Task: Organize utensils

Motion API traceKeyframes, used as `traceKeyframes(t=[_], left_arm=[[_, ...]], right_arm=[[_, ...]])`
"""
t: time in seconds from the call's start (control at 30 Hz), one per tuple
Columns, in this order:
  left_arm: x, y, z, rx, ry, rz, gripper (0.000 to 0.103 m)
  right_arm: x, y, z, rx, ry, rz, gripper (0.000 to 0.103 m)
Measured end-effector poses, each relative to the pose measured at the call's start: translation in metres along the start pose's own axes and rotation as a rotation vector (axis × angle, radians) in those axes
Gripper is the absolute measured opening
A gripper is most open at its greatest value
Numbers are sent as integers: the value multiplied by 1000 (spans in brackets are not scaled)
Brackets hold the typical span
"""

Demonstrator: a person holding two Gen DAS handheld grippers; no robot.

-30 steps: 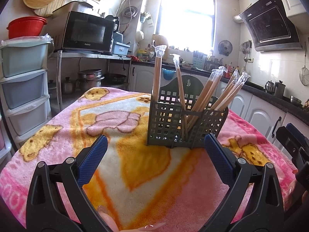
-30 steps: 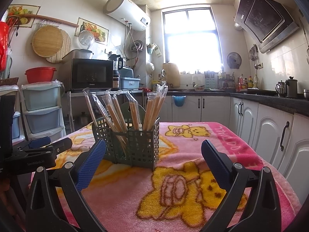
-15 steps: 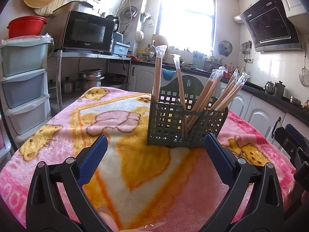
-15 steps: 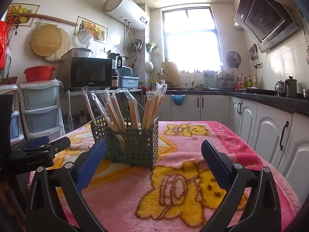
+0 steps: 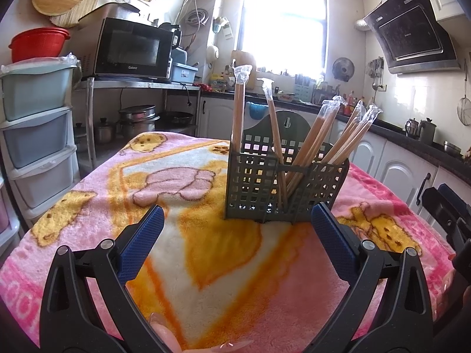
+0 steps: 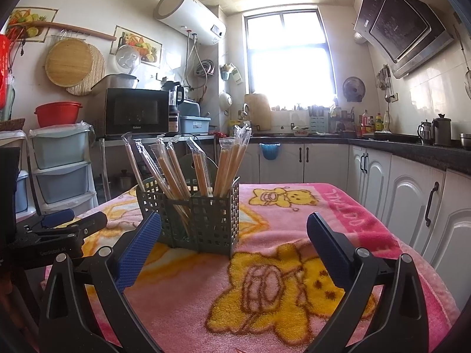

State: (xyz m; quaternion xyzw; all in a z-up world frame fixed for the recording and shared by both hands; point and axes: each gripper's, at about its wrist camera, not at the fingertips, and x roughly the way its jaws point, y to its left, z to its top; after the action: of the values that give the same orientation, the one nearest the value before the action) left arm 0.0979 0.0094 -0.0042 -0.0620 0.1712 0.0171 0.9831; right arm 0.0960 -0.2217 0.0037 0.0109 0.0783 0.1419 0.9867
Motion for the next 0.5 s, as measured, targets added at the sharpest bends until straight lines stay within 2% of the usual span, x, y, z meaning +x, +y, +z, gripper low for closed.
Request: traceKeyframes(t=[0.2,0.33,0.4,0.47,0.5], left_arm=[[3,-1,0,8,13,10,93],[5,4,0,-22,31,12,93],[8,17,5,-66,82,54,93],[15,39,12,-107,152,112,93],[15,55,15,-138,158,136,93]], right_arm=[[1,-2,1,10,4,-14,97],[3,-8,4,44,29,-58,96],[8,-18,7,63,76,-124,96],[18,-38,8,100,166,-213,96],[22,-48,7,116,207,-253,96]])
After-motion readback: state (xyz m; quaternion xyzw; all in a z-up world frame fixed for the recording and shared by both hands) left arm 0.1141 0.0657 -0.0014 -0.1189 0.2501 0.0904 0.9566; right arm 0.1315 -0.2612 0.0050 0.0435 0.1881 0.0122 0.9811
